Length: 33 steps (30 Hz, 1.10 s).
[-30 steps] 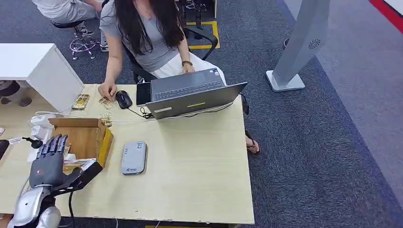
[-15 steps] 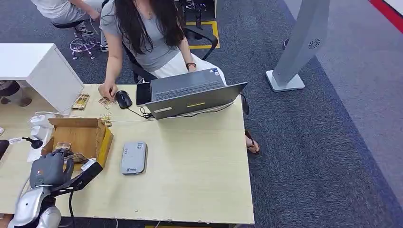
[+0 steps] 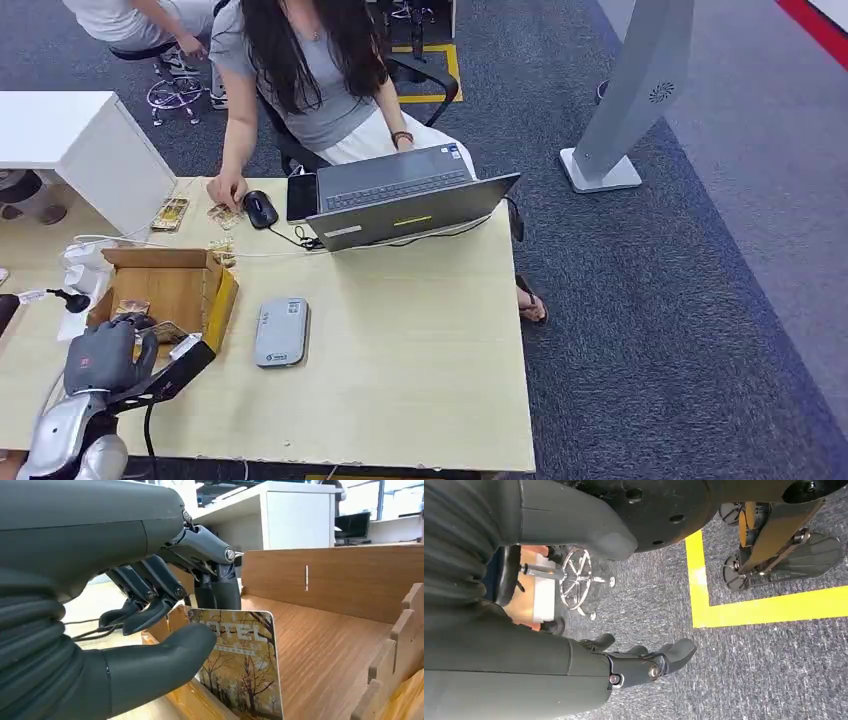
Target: Pass the card to the sensor for recognition and then transmit it.
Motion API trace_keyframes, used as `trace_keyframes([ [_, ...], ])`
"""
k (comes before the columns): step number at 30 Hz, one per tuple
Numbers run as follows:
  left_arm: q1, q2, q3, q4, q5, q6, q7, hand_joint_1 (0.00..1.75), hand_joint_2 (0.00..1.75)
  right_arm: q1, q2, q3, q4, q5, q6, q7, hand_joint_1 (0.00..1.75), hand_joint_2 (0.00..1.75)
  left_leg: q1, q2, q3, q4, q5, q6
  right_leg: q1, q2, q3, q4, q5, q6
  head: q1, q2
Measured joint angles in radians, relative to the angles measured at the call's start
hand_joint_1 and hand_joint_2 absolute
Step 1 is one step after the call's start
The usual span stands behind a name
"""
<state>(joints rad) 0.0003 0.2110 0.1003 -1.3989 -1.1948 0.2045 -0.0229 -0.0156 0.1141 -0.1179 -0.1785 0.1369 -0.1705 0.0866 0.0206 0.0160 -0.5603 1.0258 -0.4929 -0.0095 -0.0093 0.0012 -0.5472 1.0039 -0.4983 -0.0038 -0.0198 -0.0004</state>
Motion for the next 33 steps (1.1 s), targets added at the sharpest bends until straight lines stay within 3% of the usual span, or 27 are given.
trace_keyframes([
  [8, -0.002, 0.007, 0.000, 0.012, 0.040, -0.006, -0.020, 1.75, 1.75, 0.000, 0.000, 0.000, 0.000, 0.004, 0.002, -0.001, 0.00, 1.75, 0.000, 0.000, 0.000, 0.000, 0.000, 0.000, 0.000, 0.000, 0.000, 0.000, 0.000, 0.000, 0.000, 0.000],
  [11, -0.036, 0.012, 0.000, 0.013, 0.050, 0.101, -0.052, 1.75, 1.75, -0.001, 0.000, 0.000, 0.000, 0.021, 0.002, -0.003, 0.00, 1.75, 0.000, -0.002, -0.001, 0.000, 0.001, -0.001, 0.000, -0.002, -0.001, 0.000, 0.000, 0.000, 0.000, 0.000],
  [15, -0.161, 0.045, 0.000, 0.013, 0.065, 0.067, -0.051, 1.75, 1.75, -0.003, -0.002, 0.000, 0.000, 0.033, 0.006, -0.003, 0.00, 1.75, 0.001, -0.005, -0.001, 0.000, 0.004, -0.002, 0.001, -0.004, -0.001, 0.000, 0.001, -0.001, 0.000, 0.000],
  [21, -0.344, 0.059, -0.002, 0.012, 0.044, 0.081, -0.031, 1.75, 1.75, -0.008, -0.003, 0.003, 0.000, 0.056, 0.013, 0.000, 0.00, 1.75, 0.001, -0.002, -0.001, 0.000, 0.005, -0.002, 0.001, -0.001, -0.002, 0.000, 0.004, -0.003, -0.001, 0.000],
  [28, -0.520, 0.056, -0.050, 0.020, -0.039, 0.193, -0.015, 1.75, 1.75, -0.013, -0.003, 0.021, 0.000, 0.088, 0.016, 0.005, 0.00, 1.75, 0.002, -0.003, -0.004, 0.001, 0.007, -0.002, 0.003, -0.002, -0.004, 0.000, 0.005, -0.004, 0.001, 0.000],
  [33, -0.664, 0.057, -0.080, 0.100, -0.158, 0.248, 0.014, 1.75, 1.75, -0.018, -0.003, 0.032, 0.000, 0.122, 0.024, 0.016, 0.00, 1.75, 0.003, -0.003, -0.004, 0.001, 0.007, -0.003, 0.003, -0.002, -0.004, 0.001, 0.005, -0.004, 0.001, 0.000],
])
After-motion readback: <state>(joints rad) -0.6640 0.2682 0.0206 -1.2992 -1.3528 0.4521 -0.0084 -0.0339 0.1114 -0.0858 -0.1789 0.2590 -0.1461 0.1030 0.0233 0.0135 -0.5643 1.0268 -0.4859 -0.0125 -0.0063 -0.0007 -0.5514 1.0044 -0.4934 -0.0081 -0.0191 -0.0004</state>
